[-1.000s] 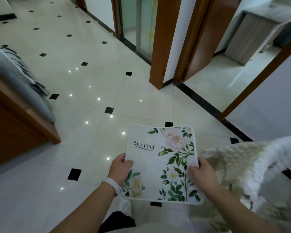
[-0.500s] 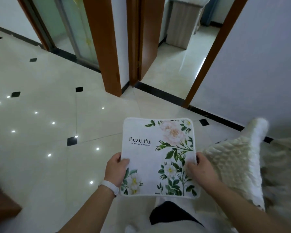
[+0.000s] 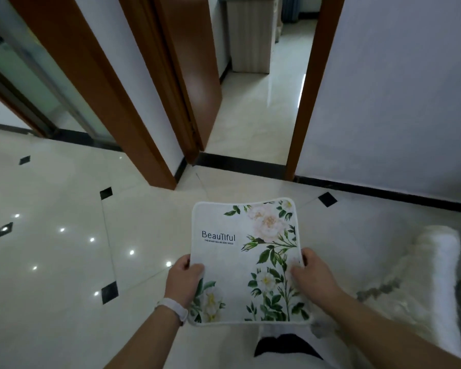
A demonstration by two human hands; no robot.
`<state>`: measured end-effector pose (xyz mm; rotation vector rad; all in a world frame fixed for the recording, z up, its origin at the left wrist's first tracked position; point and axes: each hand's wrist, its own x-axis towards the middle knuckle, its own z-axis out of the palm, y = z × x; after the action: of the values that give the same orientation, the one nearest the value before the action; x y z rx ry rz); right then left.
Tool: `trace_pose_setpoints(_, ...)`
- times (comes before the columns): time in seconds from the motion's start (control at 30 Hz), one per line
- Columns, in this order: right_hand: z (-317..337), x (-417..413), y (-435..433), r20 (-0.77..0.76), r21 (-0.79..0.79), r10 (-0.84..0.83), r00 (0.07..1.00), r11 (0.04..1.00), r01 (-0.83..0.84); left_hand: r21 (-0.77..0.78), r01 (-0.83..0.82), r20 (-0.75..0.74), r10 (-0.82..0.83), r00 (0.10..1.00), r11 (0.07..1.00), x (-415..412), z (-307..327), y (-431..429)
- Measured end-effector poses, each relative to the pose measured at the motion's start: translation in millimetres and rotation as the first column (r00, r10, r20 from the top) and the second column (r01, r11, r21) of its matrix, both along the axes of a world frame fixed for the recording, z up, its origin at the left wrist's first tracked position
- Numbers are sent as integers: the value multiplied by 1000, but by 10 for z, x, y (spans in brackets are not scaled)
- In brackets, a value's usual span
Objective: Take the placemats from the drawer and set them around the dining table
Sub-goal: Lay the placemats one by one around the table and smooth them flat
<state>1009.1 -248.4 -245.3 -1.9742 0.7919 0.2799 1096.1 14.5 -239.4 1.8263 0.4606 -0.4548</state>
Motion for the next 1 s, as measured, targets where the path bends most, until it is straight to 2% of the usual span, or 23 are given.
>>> trace_pose_setpoints(0.27,237,731,-986,25,-32,-202,979,979,203,-129,134,47,-129,991,983,1054,205,-1133)
trace_pose_setpoints(0.47,97,1067,-1293,-37,-29,-405,913,914,404,-112,311,13,-312,950,944,1843,17,-1720)
trace_pose_setpoints(0.6,1,1486,-1450,-70,-22,-527,847,850,527,-92,444,28,-444,896,891,2485,-128,-2095)
trace_pose_setpoints(0.73,111,2070,-1575,-41,-55,-653,756,757,651,-110,552,25,-553,833,827,3242,-90,-2526)
trace_pose_setpoints(0.87,219,2505,-1717,1,-94,-745,667,664,742,-156,685,60,-686,725,711,3827,36,-3054)
trace_pose_setpoints(1.0,350,2575,-1824,44,-135,-840,541,531,836,-160,789,78,-789,609,593,4216,75,-3572)
